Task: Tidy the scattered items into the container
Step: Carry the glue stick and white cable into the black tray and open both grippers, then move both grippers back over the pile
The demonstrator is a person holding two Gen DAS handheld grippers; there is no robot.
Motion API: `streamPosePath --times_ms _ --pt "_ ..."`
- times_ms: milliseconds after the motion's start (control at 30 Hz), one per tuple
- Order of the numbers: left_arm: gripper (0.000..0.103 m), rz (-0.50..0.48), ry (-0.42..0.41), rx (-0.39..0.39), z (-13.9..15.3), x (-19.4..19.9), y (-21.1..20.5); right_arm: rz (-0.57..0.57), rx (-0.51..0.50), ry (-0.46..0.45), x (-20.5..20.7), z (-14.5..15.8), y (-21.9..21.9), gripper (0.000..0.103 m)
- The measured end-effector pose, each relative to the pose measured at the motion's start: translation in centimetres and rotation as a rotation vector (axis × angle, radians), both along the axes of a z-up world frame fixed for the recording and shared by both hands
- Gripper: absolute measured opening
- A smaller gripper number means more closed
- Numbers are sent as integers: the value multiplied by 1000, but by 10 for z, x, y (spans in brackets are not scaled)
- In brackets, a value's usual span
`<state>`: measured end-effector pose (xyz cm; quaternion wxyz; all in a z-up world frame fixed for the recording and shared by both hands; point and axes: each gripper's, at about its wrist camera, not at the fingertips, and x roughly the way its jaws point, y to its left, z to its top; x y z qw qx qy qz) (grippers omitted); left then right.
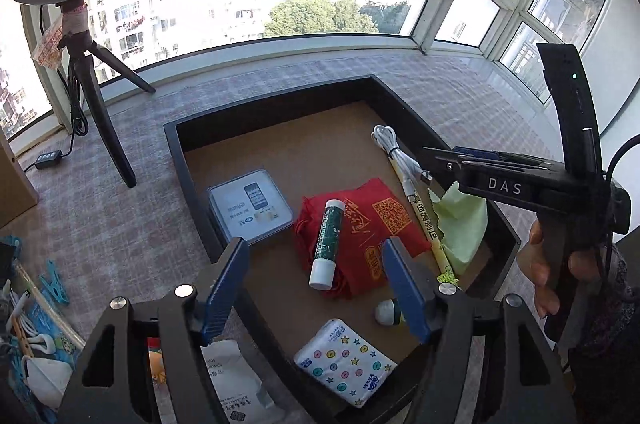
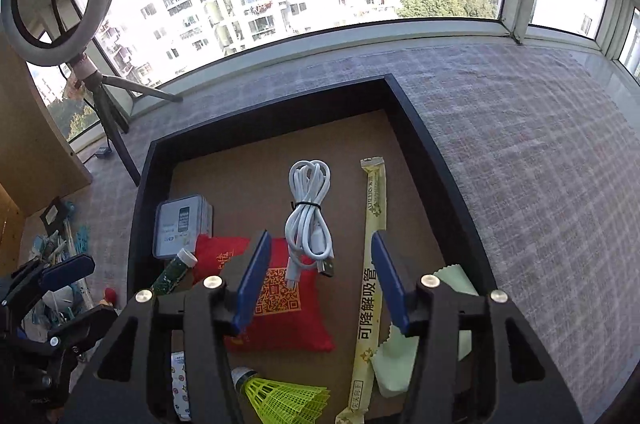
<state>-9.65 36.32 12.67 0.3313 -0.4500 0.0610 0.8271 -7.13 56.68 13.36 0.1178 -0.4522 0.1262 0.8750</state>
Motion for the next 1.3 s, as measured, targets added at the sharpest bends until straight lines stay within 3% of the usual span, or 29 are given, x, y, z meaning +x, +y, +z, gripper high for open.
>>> streamPosePath --times_ms 67,300,767,1000,1300 --pt "65 19 41 -14 2 1 -6 -5 -2 10 2 2 1 61" --pt "63 64 4 14 4 -6 -30 -7 -26 26 7 9 -6 61" --pt "62 133 28 14 14 13 -91 134 -18 39 3 22 -68 61" --pt "62 253 80 -20 16 27 -169 247 -27 33 -4 24 -115 61" --pt "66 475 115 -158 2 27 -307 397 -40 -7 -19 11 -186 61"
